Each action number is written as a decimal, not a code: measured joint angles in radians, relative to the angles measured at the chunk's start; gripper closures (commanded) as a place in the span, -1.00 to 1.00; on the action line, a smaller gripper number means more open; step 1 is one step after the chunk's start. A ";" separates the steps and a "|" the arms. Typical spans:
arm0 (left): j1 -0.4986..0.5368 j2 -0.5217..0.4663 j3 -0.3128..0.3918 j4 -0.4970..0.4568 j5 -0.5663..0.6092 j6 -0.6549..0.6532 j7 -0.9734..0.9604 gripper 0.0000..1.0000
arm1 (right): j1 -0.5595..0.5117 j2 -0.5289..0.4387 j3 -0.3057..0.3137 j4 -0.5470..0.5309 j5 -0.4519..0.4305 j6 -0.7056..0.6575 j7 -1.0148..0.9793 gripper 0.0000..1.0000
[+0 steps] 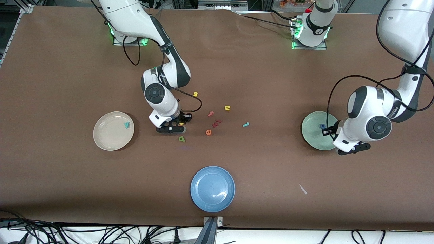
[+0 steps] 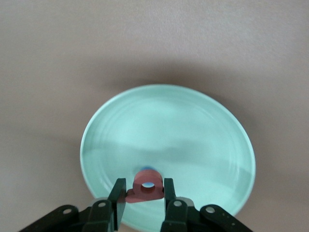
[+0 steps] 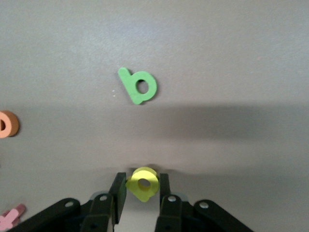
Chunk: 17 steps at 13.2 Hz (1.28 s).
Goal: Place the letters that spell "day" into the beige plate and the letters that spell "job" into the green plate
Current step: 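Drop the pink a in the green plate, the yellow a in the white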
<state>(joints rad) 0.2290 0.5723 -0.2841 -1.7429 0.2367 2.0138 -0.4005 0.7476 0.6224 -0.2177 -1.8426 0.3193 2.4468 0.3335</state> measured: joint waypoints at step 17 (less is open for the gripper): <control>-0.040 0.014 -0.090 0.032 -0.131 0.036 -0.189 -1.00 | -0.006 -0.118 -0.286 -0.096 0.000 -0.192 -0.410 0.51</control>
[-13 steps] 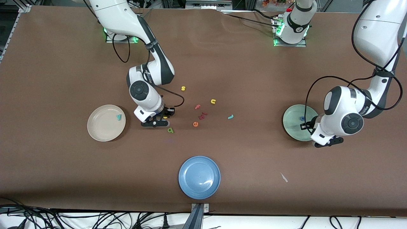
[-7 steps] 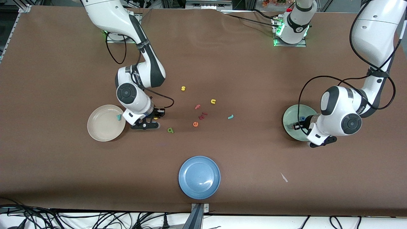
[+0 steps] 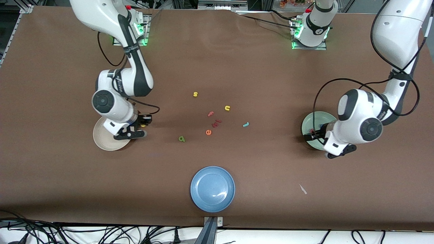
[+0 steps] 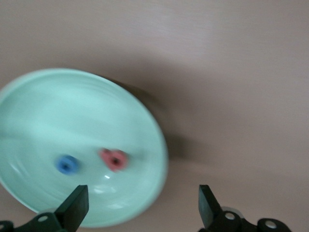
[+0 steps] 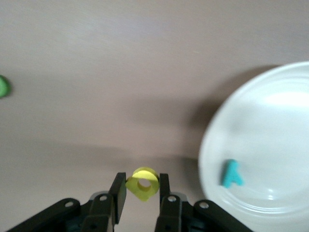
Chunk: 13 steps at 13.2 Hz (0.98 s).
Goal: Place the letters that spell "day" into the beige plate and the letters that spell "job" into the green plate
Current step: 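Drop the pink a in the green plate, the yellow a in the white, then grasp the cyan l with the left gripper while the right gripper reaches the b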
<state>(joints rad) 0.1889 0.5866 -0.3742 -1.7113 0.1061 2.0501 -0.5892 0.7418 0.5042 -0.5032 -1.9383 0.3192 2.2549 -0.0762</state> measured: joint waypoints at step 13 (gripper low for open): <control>-0.354 0.126 -0.006 0.094 -0.001 0.140 -1.236 -1.00 | -0.039 0.001 -0.111 -0.026 0.004 0.002 -0.273 -1.00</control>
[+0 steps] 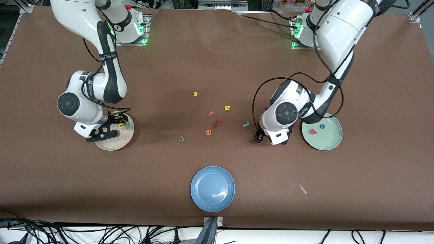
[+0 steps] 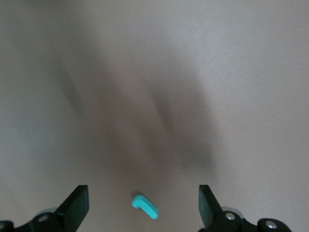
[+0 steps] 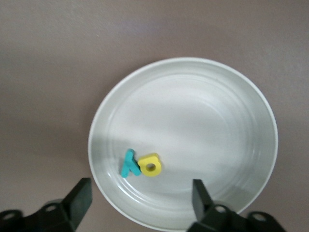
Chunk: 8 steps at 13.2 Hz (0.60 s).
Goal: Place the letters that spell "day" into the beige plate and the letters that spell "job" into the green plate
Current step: 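Grasp the cyan l with the left gripper while the right gripper reaches the b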
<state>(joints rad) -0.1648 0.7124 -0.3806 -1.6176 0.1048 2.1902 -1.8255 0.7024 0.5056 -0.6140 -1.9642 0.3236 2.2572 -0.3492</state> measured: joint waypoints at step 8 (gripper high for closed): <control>-0.108 0.042 0.046 0.001 0.001 0.078 -0.381 -0.72 | 0.012 0.009 0.122 0.080 0.005 0.000 0.184 -1.00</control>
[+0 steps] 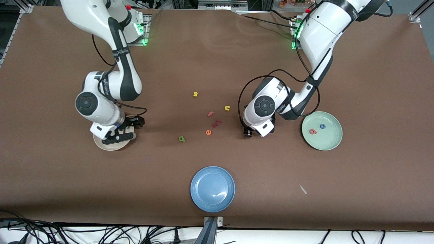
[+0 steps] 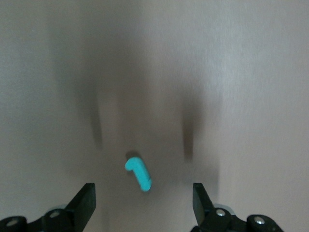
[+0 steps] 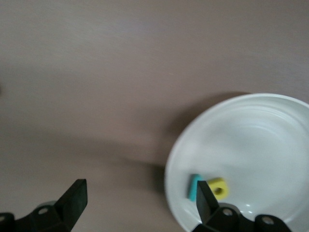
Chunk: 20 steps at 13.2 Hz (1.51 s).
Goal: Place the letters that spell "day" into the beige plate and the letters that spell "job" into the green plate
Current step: 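Grasp the cyan l with the left gripper while the right gripper reaches the b, then place the l in the green plate while the right gripper grasps the green b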
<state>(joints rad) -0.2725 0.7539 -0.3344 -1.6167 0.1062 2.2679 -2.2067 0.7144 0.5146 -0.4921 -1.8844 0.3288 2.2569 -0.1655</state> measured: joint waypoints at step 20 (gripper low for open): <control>-0.033 0.040 0.017 -0.005 0.055 0.074 -0.157 0.14 | 0.007 0.256 0.185 0.328 0.000 -0.001 -0.021 -1.00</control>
<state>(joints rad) -0.3059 0.7942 -0.3175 -1.6220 0.1612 2.3424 -2.3639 0.7217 0.7706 -0.3072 -1.5561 0.3286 2.2557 -0.1870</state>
